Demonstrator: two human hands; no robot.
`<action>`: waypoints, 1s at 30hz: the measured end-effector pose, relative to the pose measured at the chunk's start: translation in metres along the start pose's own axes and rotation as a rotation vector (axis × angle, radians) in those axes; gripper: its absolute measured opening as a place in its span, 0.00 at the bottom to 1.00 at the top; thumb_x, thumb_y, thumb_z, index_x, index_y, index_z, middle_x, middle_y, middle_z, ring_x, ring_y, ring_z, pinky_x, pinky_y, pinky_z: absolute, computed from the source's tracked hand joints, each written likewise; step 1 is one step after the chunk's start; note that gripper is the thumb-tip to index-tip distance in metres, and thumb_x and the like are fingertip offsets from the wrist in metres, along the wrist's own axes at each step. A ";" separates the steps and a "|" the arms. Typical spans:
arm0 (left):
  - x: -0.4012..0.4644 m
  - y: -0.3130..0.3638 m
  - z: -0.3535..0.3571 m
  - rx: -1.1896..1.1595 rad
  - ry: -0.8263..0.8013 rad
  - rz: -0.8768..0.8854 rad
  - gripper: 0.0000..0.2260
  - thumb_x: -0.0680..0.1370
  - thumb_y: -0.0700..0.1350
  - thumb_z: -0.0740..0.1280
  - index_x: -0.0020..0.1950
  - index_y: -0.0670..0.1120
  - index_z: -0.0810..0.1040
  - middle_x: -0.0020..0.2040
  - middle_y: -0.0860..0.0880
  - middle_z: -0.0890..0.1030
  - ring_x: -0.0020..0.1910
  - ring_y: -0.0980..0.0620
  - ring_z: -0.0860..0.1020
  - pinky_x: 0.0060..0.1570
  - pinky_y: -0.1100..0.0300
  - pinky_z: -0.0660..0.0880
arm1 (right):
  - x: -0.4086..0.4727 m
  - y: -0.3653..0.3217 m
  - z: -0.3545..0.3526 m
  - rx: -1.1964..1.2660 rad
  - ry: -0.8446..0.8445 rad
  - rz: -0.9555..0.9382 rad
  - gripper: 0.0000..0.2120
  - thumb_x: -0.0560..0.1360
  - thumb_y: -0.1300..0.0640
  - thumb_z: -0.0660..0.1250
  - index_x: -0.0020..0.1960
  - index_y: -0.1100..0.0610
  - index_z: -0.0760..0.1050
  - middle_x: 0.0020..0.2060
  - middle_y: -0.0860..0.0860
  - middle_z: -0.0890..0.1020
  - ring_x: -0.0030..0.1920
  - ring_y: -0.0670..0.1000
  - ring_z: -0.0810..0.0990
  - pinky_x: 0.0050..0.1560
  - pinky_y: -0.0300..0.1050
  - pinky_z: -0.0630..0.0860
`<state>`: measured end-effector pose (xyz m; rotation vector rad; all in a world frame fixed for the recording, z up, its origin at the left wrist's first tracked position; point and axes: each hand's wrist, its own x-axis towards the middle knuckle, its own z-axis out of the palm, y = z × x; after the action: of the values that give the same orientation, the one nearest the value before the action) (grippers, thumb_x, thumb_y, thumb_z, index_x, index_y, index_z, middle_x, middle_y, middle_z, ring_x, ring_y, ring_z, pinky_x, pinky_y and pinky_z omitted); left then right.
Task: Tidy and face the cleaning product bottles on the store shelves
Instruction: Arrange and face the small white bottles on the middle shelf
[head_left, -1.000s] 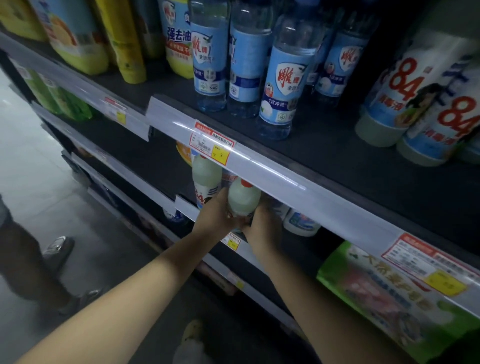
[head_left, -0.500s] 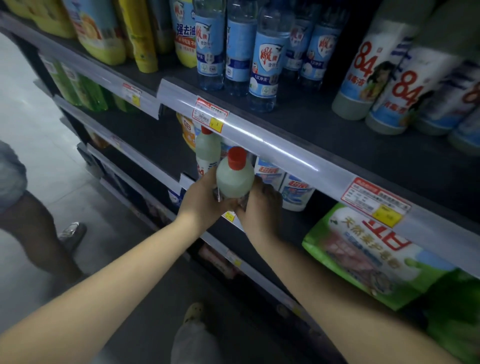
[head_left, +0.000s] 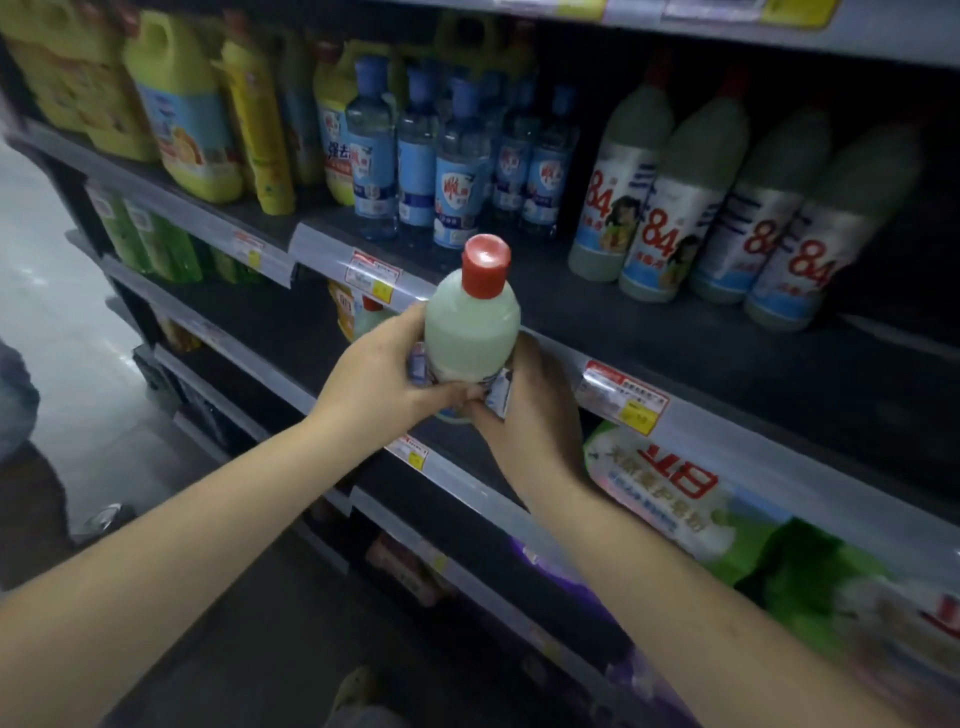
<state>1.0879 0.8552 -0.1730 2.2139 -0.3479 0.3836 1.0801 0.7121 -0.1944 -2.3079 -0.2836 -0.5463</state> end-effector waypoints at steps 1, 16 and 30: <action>0.002 0.008 -0.001 -0.012 -0.004 0.023 0.30 0.66 0.50 0.76 0.65 0.57 0.70 0.49 0.67 0.73 0.53 0.61 0.72 0.49 0.67 0.69 | 0.000 0.000 -0.008 -0.006 0.012 0.006 0.23 0.70 0.58 0.71 0.62 0.57 0.70 0.57 0.54 0.77 0.59 0.55 0.73 0.56 0.50 0.73; 0.048 0.101 0.026 -0.016 -0.025 0.311 0.32 0.66 0.50 0.75 0.67 0.50 0.68 0.52 0.51 0.79 0.45 0.53 0.75 0.43 0.55 0.74 | 0.013 0.012 -0.110 -0.051 0.314 0.020 0.25 0.67 0.58 0.73 0.62 0.57 0.70 0.57 0.54 0.77 0.59 0.55 0.73 0.54 0.50 0.73; 0.090 0.125 0.091 -0.164 -0.246 0.330 0.31 0.68 0.49 0.75 0.68 0.50 0.67 0.62 0.52 0.77 0.57 0.57 0.74 0.52 0.62 0.72 | 0.020 0.066 -0.142 -0.267 0.397 0.120 0.23 0.69 0.58 0.73 0.61 0.62 0.71 0.55 0.60 0.78 0.58 0.59 0.74 0.53 0.50 0.72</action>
<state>1.1373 0.6972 -0.1053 2.0455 -0.8534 0.2458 1.0781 0.5664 -0.1349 -2.3811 0.1261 -1.0108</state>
